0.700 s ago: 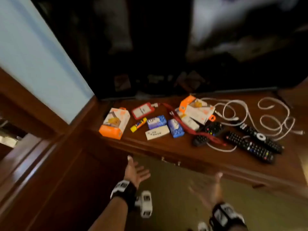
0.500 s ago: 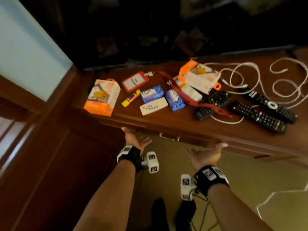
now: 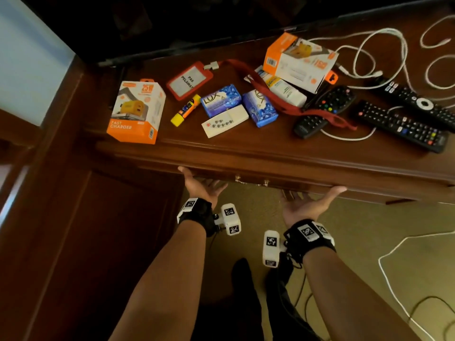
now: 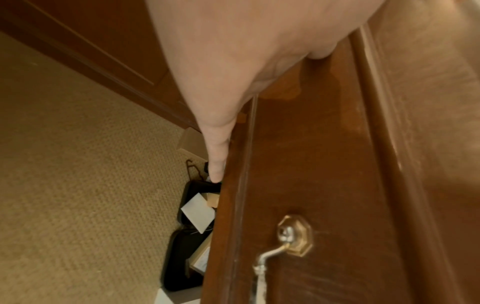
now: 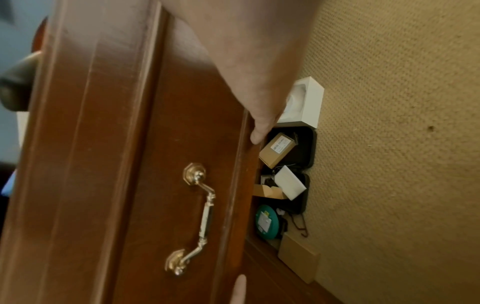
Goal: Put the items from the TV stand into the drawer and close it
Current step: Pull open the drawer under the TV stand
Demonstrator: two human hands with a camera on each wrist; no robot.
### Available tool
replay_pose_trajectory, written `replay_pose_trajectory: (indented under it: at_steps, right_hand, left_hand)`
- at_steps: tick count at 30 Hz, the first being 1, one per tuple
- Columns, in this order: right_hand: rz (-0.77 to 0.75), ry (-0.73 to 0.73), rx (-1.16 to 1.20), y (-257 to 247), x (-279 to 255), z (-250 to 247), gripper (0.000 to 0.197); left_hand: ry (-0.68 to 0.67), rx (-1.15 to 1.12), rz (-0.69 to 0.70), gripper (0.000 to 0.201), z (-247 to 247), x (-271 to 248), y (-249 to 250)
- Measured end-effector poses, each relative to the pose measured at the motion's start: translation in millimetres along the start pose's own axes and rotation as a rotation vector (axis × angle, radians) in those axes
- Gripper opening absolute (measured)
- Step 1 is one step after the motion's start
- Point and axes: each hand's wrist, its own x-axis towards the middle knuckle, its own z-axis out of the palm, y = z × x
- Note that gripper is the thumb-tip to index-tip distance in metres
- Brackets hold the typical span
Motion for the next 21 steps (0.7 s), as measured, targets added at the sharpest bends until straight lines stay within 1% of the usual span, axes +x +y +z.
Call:
replay_pose_trajectory:
  at_steps: [2,3,4,5,6,7,8,9,10,11,12,13,14,15,16,17,18,19,21]
  right_hand:
    - [-0.005,0.037,-0.032,2.2,-7.6,-11.7,0.142]
    - [-0.007,0.047,-0.067,3.0,-12.0,-16.7,0.141]
    - [-0.016,0.068,-0.130,4.5,-17.5,-18.6,0.138]
    - [-0.034,0.087,-0.229,5.8,-23.7,-20.6,0.130]
    - [-0.065,0.107,-0.376,5.7,-31.0,-22.4,0.116]
    - [-0.108,0.109,-0.576,4.3,-42.2,-21.6,0.098]
    - [-0.156,0.088,-0.811,2.5,-55.6,-19.4,0.079]
    - [-0.216,0.034,-1.053,0.2,-71.0,-14.2,0.057]
    - [-0.309,-0.070,-1.292,-2.7,-85.3,-6.6,0.039]
    - [-0.433,-0.216,-1.513,-6.5,-96.8,2.9,0.030]
    - [-0.589,-0.353,-1.725,-10.2,-103.5,12.6,0.023]
    - [-0.740,-0.458,-1.912,-13.2,-108.9,25.0,0.016]
    - [-0.888,-0.531,-2.087,-15.2,-111.1,38.1,0.014]
    - [-0.988,-0.587,-2.264,-17.4,-109.8,50.1,0.022]
    - [-1.010,-0.610,-2.442,-19.1,-105.0,60.4,0.032]
    - [-0.968,-0.607,-2.601,-19.9,-99.3,68.6,0.038]
    - [-0.890,-0.574,-2.731,-20.3,-92.4,73.9,0.040]
    - [-0.806,-0.534,-2.812,-21.4,-85.1,77.7,0.039]
    - [-0.689,-0.466,-2.843,-24.5,-78.2,82.0,0.036]
  left_hand:
    - [0.023,0.020,-0.005,0.117,-12.2,-10.5,-1.0]
    - [0.043,0.054,-0.016,0.114,-18.0,-14.8,-1.5]
    - [0.080,0.135,-0.012,0.107,-19.8,-21.6,-1.6]
    - [0.152,0.293,0.022,0.094,-20.2,-31.6,-1.0]
    - [0.235,0.521,0.097,0.078,-18.7,-45.0,-0.6]
    - [0.305,0.799,0.233,0.060,-16.4,-60.5,-0.4]
    - [0.313,1.083,0.409,0.041,-15.0,-77.2,-1.7]
    - [0.258,1.347,0.591,0.029,-13.1,-94.0,-3.2]
    - [0.167,1.588,0.786,0.025,-9.5,-110.8,-4.4]
    - [0.075,1.799,0.975,0.027,-4.0,-122.4,-6.7]
    - [0.000,1.986,1.102,0.034,7.1,-133.8,-6.9]
    - [-0.083,2.155,1.148,0.045,18.0,-135.3,-6.8]
    - [-0.155,2.314,1.123,0.058,32.3,-136.1,-5.3]
    - [-0.242,2.449,1.065,0.070,45.0,-131.7,-2.9]
    - [-0.332,2.558,0.983,0.078,56.3,-126.4,-1.6]
    - [-0.409,2.630,0.915,0.081,65.8,-121.6,-0.3]
    - [-0.458,2.673,0.845,0.078,73.9,-117.4,-0.1]
    - [-0.474,2.684,0.798,0.072,80.3,-115.0,-0.9]
    - [-0.456,2.682,0.748,0.062,89.2,-114.0,-3.6]
